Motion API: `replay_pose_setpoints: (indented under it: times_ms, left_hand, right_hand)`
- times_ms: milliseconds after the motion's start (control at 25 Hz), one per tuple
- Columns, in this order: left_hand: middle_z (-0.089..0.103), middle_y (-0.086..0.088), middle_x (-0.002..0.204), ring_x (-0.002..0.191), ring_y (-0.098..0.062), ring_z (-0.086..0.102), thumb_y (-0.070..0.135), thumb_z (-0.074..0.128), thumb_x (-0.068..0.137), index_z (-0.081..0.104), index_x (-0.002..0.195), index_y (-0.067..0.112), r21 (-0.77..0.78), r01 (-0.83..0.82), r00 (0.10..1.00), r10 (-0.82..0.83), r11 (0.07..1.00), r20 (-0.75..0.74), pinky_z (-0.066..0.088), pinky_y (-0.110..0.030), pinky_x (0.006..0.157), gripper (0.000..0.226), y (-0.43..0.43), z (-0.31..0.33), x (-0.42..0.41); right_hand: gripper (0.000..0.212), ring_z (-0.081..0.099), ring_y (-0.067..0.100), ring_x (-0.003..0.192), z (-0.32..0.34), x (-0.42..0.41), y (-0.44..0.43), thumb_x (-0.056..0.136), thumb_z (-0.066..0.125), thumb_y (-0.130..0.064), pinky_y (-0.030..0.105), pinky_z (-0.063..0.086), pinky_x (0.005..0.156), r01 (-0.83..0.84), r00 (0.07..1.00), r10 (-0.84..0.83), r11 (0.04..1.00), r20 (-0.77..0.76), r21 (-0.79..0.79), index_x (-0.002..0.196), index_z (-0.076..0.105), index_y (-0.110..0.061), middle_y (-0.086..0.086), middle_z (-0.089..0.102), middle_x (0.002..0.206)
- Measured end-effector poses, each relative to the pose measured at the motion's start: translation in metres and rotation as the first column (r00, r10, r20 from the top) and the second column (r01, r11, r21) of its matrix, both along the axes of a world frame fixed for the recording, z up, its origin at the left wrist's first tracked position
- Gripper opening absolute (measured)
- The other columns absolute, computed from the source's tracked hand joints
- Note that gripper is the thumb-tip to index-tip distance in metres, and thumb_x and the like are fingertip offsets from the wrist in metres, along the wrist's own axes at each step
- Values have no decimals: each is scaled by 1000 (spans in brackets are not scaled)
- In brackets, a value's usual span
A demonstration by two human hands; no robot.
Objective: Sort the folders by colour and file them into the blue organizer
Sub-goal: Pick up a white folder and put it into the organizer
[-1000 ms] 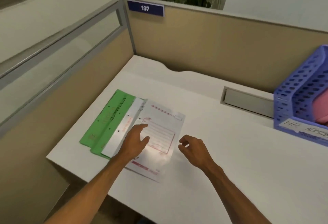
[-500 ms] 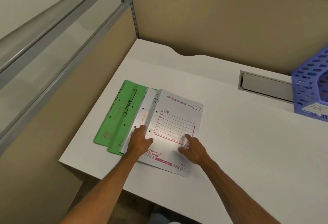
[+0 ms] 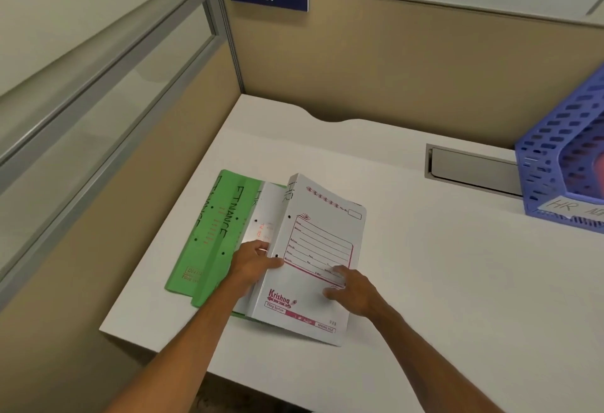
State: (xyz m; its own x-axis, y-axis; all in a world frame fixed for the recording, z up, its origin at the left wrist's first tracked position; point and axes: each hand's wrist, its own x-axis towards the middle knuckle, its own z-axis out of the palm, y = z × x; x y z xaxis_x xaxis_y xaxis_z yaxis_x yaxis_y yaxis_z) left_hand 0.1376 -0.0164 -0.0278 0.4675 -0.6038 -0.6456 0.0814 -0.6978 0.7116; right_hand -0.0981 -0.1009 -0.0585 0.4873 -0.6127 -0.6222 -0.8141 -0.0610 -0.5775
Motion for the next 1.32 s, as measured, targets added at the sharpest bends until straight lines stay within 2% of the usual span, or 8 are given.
replay_pose_setpoints:
  times_ms: [120, 280, 440, 560, 800, 920, 1080, 1320]
  left_hand:
    - [73, -13, 103, 88, -29, 73, 6, 82, 73, 65, 108, 8, -69, 48, 998, -52, 996, -47, 60, -43, 79, 39, -15, 26, -11]
    - [76, -10, 95, 75, -24, 75, 8, 82, 73, 67, 101, 14, -207, 122, 990, -133, 971, -39, 61, -35, 63, 32, -53, 74, -36]
    - [74, 0, 93, 74, -21, 75, 22, 85, 72, 65, 103, 21, -287, 227, 971, -192, 931, 143, 63, -39, 68, 37, -90, 116, -86]
    - [69, 6, 97, 71, -11, 70, 31, 82, 75, 59, 105, 26, -312, 324, 916, -215, 893, 338, 58, -24, 57, 39, -109, 143, -143]
    - [62, 8, 105, 83, -12, 61, 36, 76, 79, 49, 111, 28, -437, 402, 856, -161, 805, 491, 56, -42, 84, 43, -126, 171, -291]
    - [63, 3, 113, 85, -13, 60, 34, 74, 80, 46, 119, 26, -471, 399, 853, -129, 787, 506, 56, -38, 83, 49, -134, 172, -369]
    - [59, -4, 126, 101, -24, 64, 38, 72, 80, 40, 131, 23, -485, 359, 858, -78, 798, 507, 55, -41, 89, 62, -147, 172, -457]
    - [56, -6, 129, 103, -19, 60, 33, 68, 86, 39, 137, 17, -502, 319, 897, -84, 804, 435, 52, -38, 94, 61, -161, 170, -533]
  right_hand:
    - [61, 54, 26, 123, 25, 4, -11, 89, 65, -42, 30, 49, 88, 127, 989, -124, 991, 84, -32, 141, 42, -19, 4, 46, 147]
    - [49, 62, 17, 106, 89, 1, -36, 91, 61, -46, 21, 51, 69, 352, 900, -320, 934, 295, -60, 133, 50, -23, 2, 54, 136]
    - [49, 68, 17, 96, 156, -25, -63, 87, 63, -51, 39, 61, 79, 509, 757, -425, 860, 495, -40, 127, 52, -26, 1, 65, 118]
    - [56, 70, 21, 91, 192, -64, -79, 84, 69, -47, 39, 63, 69, 551, 683, -454, 834, 572, 5, 132, 47, -27, 2, 64, 116]
    - [63, 70, 22, 94, 231, -174, -98, 83, 72, -46, 38, 63, 65, 578, 665, -431, 815, 610, -54, 136, 44, -26, 5, 63, 120]
    - [68, 69, 19, 93, 248, -239, -107, 80, 72, -50, 33, 63, 64, 596, 694, -407, 787, 594, -159, 136, 43, -24, 5, 64, 121]
    - [65, 69, 20, 100, 263, -310, -120, 80, 70, -54, 37, 60, 82, 615, 738, -385, 721, 554, -318, 131, 47, -21, 3, 64, 127]
    - [56, 65, 14, 92, 271, -370, -137, 77, 70, -60, 32, 59, 77, 656, 745, -413, 594, 524, -465, 117, 48, -26, -5, 63, 120]
